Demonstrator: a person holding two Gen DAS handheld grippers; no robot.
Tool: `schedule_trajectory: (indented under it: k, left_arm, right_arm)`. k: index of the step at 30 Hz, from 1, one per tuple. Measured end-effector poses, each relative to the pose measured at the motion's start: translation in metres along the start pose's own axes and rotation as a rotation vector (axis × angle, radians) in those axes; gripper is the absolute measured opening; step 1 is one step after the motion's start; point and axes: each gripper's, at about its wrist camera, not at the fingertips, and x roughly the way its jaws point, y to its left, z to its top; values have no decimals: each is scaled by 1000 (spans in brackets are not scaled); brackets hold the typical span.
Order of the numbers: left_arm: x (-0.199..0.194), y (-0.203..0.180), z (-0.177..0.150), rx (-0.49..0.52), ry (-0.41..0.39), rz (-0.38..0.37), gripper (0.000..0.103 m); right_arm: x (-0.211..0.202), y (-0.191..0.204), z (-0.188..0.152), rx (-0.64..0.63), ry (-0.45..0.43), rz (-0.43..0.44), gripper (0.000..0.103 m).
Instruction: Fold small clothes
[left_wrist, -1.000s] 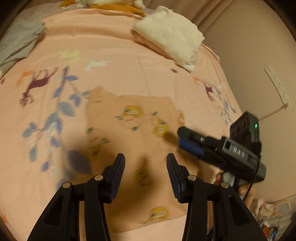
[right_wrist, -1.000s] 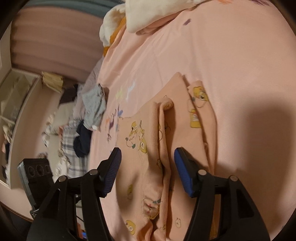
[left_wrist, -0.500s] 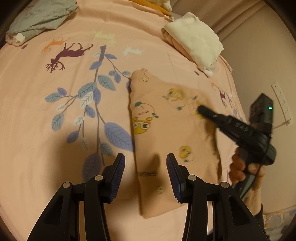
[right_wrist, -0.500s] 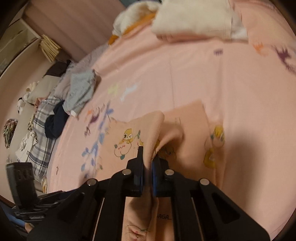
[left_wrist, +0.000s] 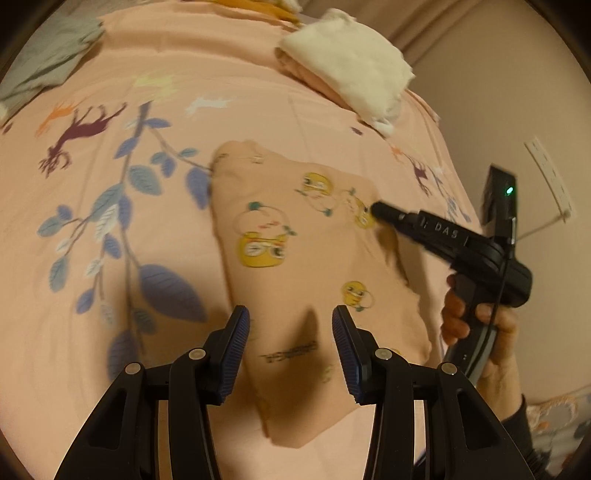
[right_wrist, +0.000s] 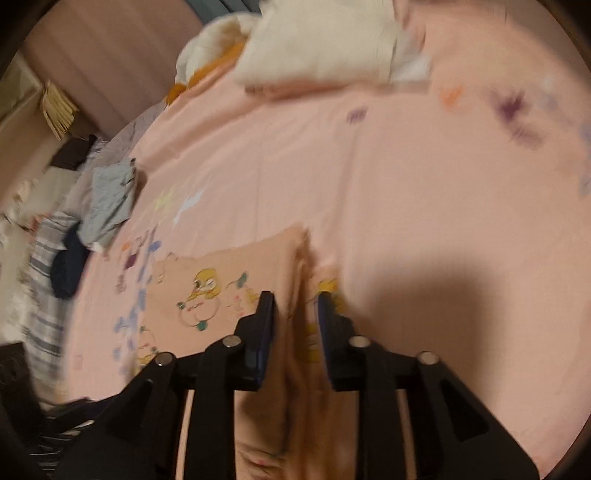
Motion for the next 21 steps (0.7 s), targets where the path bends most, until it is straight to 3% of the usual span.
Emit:
schedule_trajectory:
  k: [4, 11, 19, 21]
  left_arm:
    - [5, -12, -5, 61, -7, 2, 44]
    - [8, -28, -20, 171, -50, 25, 40]
    - [27, -25, -48, 204, 5, 26, 37]
    - [29, -24, -55, 204, 19, 19, 37]
  right_arm:
    - [-37, 12, -8, -122, -58, 64, 28]
    - [-63, 33, -59, -278, 4, 176, 21]
    - [-45, 18, -106, -341, 119, 36, 13]
    - [-45, 13, -111, -325, 125, 45, 13]
